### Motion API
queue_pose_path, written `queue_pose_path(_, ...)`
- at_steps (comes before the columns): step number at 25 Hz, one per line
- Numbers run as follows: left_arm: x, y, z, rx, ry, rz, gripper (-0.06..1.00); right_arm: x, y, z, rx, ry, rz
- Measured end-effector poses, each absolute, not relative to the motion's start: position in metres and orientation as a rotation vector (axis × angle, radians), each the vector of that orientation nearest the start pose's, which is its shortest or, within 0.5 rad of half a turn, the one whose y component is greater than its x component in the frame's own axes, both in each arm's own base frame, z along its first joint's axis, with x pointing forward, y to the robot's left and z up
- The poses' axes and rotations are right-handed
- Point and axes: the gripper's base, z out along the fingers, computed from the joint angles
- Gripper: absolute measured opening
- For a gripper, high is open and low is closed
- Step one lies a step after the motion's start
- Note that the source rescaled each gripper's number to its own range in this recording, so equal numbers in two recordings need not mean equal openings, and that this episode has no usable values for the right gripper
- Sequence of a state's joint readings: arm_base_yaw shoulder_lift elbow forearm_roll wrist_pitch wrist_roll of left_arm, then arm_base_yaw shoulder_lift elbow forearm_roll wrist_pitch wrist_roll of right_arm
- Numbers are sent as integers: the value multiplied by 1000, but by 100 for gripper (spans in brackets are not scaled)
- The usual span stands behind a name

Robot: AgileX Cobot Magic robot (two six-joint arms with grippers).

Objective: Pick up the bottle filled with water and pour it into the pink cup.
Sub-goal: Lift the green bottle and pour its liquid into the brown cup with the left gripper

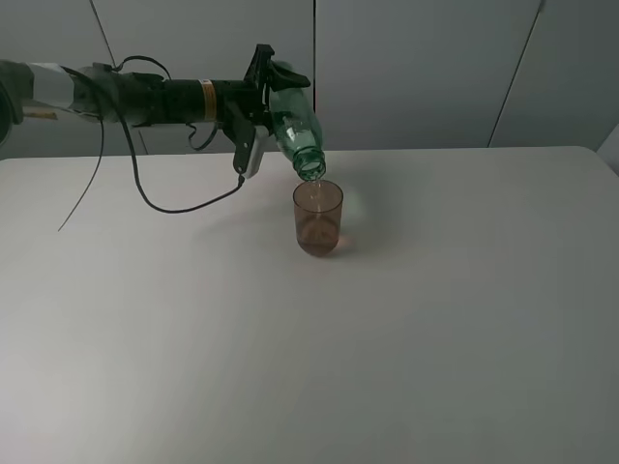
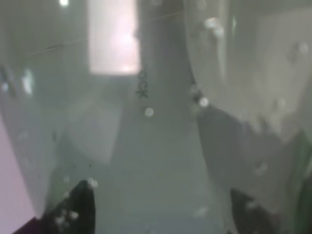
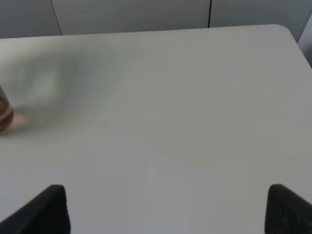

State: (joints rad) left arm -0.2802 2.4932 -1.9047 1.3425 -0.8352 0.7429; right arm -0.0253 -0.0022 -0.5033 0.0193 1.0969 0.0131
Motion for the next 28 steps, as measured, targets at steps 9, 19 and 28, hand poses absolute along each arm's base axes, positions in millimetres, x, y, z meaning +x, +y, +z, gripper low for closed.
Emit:
queue_pose_path(9, 500, -213, 156, 1751, 184, 525, 1, -7, 2, 275, 38, 2074, 16)
queue_pose_path(19, 500, -212, 156, 1759, 146, 559, 1, -7, 2, 275, 38, 2074, 16)
queue_pose_path(28, 500, -213, 155, 1779, 100, 605, 1, -7, 2, 275, 38, 2074, 16)
